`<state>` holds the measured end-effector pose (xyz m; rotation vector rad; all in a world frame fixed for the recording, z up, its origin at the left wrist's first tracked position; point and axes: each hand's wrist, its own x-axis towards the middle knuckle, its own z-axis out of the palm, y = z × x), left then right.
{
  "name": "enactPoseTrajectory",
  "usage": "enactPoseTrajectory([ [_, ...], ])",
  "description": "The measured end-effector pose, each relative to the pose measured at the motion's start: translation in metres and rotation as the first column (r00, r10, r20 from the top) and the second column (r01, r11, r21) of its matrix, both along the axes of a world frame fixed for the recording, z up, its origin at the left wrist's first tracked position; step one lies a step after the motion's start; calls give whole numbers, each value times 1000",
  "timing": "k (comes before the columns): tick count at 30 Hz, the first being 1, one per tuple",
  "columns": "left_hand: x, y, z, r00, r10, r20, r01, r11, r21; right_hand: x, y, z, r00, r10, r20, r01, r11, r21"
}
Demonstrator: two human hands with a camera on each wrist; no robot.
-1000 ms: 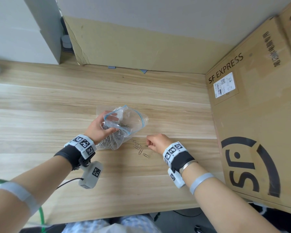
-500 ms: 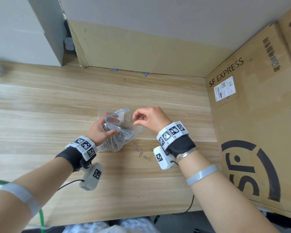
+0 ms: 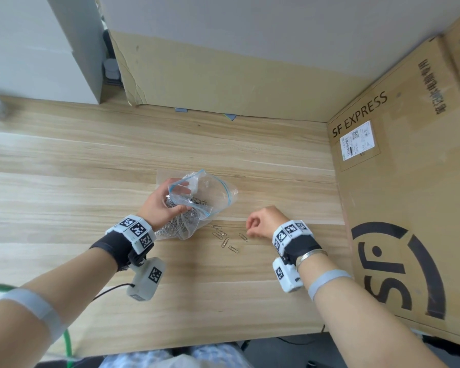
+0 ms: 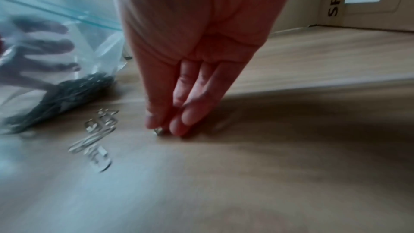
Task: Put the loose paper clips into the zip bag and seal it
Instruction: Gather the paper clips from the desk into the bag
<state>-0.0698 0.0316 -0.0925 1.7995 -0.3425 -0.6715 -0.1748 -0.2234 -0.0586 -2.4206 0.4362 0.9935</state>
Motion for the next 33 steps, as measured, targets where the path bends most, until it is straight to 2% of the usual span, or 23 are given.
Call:
enactPoseTrajectory([
  [2, 0, -1, 1, 1000, 0, -2, 0, 1000, -3, -7, 8, -9, 1000, -12, -28, 13, 999, 38],
  [6, 0, -1, 0, 1000, -2, -12, 2, 1000, -6, -8, 26, -18, 1000, 2, 13, -3, 998, 67],
  [10, 1, 0, 1, 1000, -8, -11, 9, 1000, 7, 1, 32, -19, 979, 69, 194, -81, 995, 55],
  [13, 0, -1, 1, 1000, -3, -14, 3, 1000, 7, 4, 44, -21, 966, 199, 162, -197, 980, -33],
  [16, -1, -1, 1, 1000, 3, -15, -3, 1000, -1, 1, 58, -27, 950, 254, 180, -238, 965, -105],
  [19, -1, -1, 1, 1000, 14, -10, -14, 1000, -2, 0, 64, -30, 944, 249, 216, -236, 968, -88],
  [22, -1, -2, 0, 1000, 20, -5, -20, 1000, 4, 2, 63, -26, 949, 252, 190, -245, 968, -62],
  [28, -2, -2, 1, 1000, 22, -7, -22, 1000, 8, 10, 66, -25, 932, 343, 115, -334, 938, -88],
  [33, -1, -2, 1, 1000, 20, -12, -20, 1000, 8, 9, 69, -22, 902, 409, 138, -392, 910, -134],
])
